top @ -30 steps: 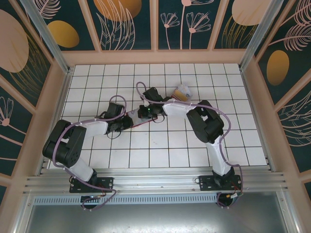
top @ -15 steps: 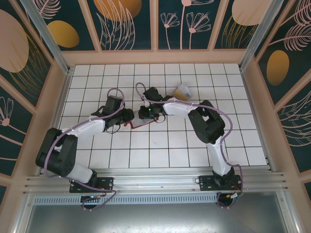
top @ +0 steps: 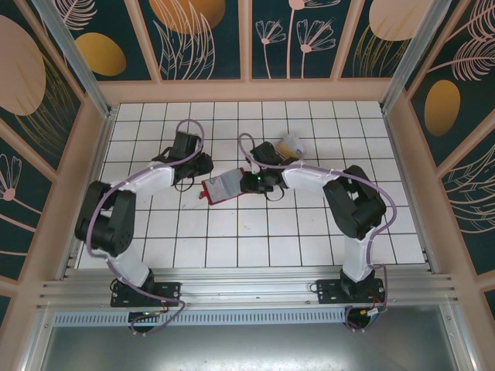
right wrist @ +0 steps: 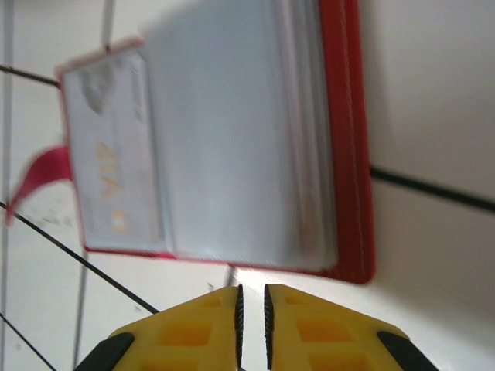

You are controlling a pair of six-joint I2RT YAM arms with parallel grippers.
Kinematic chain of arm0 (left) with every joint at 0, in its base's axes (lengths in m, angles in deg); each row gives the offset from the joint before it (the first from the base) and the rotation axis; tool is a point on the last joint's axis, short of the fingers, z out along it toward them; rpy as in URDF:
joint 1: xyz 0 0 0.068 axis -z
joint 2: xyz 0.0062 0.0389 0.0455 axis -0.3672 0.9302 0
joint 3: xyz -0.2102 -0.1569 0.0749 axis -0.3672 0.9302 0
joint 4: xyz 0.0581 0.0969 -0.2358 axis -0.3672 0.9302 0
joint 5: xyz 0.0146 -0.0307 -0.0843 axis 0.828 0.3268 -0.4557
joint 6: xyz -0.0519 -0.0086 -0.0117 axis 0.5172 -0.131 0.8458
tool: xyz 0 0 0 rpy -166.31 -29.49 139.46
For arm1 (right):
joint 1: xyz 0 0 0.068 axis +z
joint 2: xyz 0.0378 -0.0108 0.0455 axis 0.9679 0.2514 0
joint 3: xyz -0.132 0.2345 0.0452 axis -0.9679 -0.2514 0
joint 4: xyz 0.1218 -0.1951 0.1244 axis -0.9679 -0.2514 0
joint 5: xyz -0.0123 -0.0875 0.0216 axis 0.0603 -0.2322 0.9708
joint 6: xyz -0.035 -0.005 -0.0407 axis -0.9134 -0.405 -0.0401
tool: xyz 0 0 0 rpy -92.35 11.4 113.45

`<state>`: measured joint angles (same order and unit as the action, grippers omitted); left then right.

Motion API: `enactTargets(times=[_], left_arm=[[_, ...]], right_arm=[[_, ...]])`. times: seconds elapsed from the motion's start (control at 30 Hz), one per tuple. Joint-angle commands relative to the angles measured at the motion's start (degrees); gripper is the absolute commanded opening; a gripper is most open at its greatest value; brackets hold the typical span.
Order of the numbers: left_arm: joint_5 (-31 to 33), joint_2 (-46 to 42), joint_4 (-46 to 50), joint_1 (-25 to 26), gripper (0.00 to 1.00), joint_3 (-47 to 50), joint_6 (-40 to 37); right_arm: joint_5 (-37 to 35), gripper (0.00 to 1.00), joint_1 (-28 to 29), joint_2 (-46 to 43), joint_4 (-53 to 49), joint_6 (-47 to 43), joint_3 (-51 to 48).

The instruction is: Put the credit cards into the card holder

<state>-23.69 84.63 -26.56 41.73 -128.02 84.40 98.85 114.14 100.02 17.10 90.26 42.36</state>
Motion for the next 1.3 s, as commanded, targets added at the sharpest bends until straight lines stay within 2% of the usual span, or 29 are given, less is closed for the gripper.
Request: enactTargets(times=[0.0, 0.13, 0.23, 0.43, 0.57, 0.67, 0.77, 0.93, 1.1, 1.27], left_arm=[[-1.2, 3.1, 1.56, -0.24, 0.23, -0.55, -2.77], [0.32, 1.89, 0.84, -0.24, 0.21, 3.54, -1.8], [-1.17, -0.66, -0.91, -0.23, 0.21, 8.65, -0.22], [-4.87, -5.27, -4.93, 1.56, 0.21, 16.82, 4.23], [-6.43, -6.18, -7.11, 6.21, 0.21, 18.55, 8.57], [-8.82, -4.75, -11.03, 10.49, 0.21, 17.93, 12.14], [-8.2, -1.41, -14.2, 13.24, 0.21, 15.96, 13.95], [-8.72, 2.22, -18.42, 15.78, 0.21, 11.52, 16.06], [-9.79, 5.99, -18.98, 18.34, 0.21, 5.29, 16.28], [-7.39, 4.01, -17.64, 18.43, 0.23, 4.02, 14.95]], right_arm=[[2.16, 0.19, 0.22, -1.38, 3.19, 1.79, -2.31], [2.4, 0.19, -0.44, 0.79, 6.11, 2.23, -2.04], [3.05, 0.19, -1.67, 3.32, 7.85, 2.26, 0.54], [3.56, 0.19, -3.1, 11.82, 4.83, -0.67, 12.92], [5.68, 0.19, -3.2, 17.98, 0.88, -2.38, 22.27], [10.0, 0.19, -2.65, 23.13, -3.58, -4.86, 29.47], [10.76, 0.19, -0.91, 26.05, -7.16, -7.45, 33.32], [13.81, 0.19, -0.63, 25.81, -7.01, -9.43, 31.85], [12.21, 0.2, -1.15, 23.89, -9.39, -12.99, 32.09], [13.99, 0.21, -4.15, 19.54, -7.68, -12.52, 29.44]])
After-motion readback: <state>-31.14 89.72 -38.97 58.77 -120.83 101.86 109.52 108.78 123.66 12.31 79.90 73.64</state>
